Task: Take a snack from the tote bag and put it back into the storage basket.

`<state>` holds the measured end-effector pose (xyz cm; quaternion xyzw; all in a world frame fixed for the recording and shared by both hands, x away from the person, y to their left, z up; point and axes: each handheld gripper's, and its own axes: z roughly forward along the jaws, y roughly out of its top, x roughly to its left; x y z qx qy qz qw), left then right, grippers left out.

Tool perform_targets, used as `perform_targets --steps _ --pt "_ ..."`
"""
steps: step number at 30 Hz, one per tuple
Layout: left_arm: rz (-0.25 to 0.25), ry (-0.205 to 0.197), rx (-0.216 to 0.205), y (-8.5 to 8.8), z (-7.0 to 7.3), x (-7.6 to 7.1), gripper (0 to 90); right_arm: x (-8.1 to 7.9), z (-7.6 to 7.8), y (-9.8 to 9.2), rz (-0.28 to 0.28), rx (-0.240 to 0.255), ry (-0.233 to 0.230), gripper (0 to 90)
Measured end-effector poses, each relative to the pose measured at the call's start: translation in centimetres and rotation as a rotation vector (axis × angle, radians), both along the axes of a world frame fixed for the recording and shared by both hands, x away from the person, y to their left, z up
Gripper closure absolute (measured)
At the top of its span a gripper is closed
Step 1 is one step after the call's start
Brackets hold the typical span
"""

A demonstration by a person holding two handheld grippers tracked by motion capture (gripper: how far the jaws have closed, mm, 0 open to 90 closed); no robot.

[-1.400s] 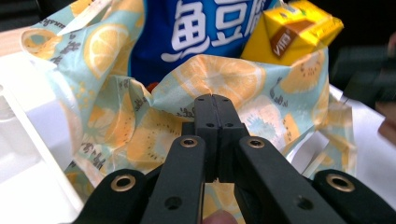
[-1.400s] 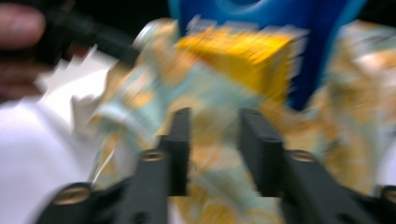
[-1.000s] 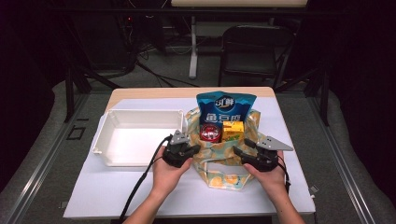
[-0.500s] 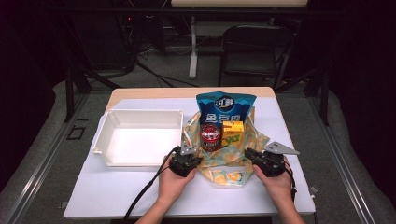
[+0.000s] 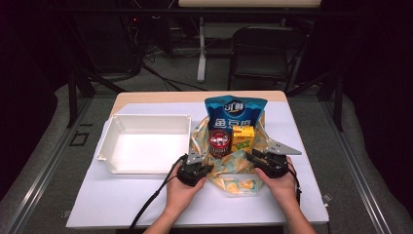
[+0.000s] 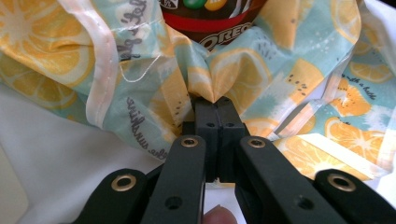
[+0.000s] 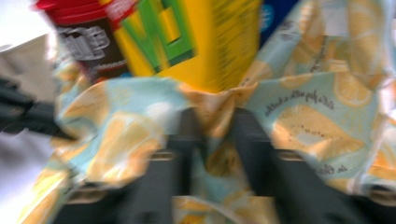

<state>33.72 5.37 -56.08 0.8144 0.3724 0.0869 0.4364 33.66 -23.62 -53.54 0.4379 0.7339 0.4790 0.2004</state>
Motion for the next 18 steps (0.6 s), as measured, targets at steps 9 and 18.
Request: perform_targets --steps 9,18 --pt "0.005 0.037 -0.080 0.1 0.1 -0.1 90.0 -1.7 0.2 -0.5 -0.045 -0.052 0.067 90.0" --pt "0.029 0.075 0.001 -0.6 -0.5 0.0 90.0 -1.4 -2.3 -1.3 -0.064 -0.143 0.261 90.0"
